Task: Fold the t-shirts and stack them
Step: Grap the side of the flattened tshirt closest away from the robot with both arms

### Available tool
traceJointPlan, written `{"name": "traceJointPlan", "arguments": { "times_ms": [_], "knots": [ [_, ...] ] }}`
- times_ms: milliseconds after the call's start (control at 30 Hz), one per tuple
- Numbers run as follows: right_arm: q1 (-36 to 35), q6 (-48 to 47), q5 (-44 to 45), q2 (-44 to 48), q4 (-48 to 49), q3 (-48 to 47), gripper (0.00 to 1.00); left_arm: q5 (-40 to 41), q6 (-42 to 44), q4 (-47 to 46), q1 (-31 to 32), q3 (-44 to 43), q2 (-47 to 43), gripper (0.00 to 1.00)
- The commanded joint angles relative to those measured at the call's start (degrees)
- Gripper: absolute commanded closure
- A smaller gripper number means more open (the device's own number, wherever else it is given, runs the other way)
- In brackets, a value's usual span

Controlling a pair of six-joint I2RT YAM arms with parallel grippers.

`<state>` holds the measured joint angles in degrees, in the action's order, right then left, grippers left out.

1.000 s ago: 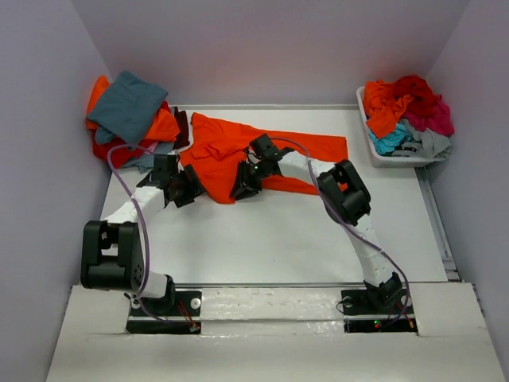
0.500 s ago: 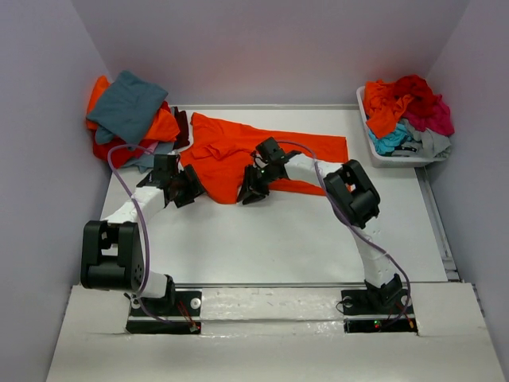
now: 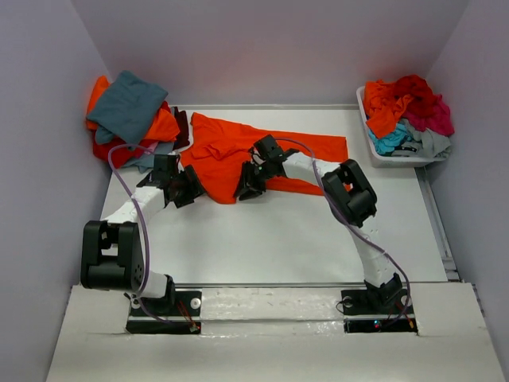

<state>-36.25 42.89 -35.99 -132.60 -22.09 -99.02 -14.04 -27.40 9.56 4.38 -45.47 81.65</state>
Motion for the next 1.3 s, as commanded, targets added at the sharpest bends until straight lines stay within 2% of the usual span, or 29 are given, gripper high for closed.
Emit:
{"name": "traceJointPlan", "arguments": {
  "times_ms": [0,733,933,967,1267],
  "knots": [
    [-0.31,1.23,-0.66,-1.26,2.22,-3.37,0.63,0.07,1.47,0.72,-0.25,-2.16,-1.75,0.33],
    [-2.42,1.84,-0.93,-2.32,0.73,-3.46,0.63,-0.11,1.65,0.28,-0.25,-1.99,-1.32,0.33],
    [-2.95,1.75,-0.58,-2.58,-0.06,-3.46,0.71,-0.2,1.65,0.19,-0.25,-2.16,-0.88,0.34],
    [-2.95,1.84,-0.66,-2.67,-0.06,-3.46,0.78,-0.2,1.65,0.28,-0.25,-2.16,-0.7,0.34],
    [-2.95,0.97,0.04,-1.62,-1.64,-5.04,0.93,-0.2,1.82,0.28,-0.25,-1.99,-0.52,0.33]
  ]
}}
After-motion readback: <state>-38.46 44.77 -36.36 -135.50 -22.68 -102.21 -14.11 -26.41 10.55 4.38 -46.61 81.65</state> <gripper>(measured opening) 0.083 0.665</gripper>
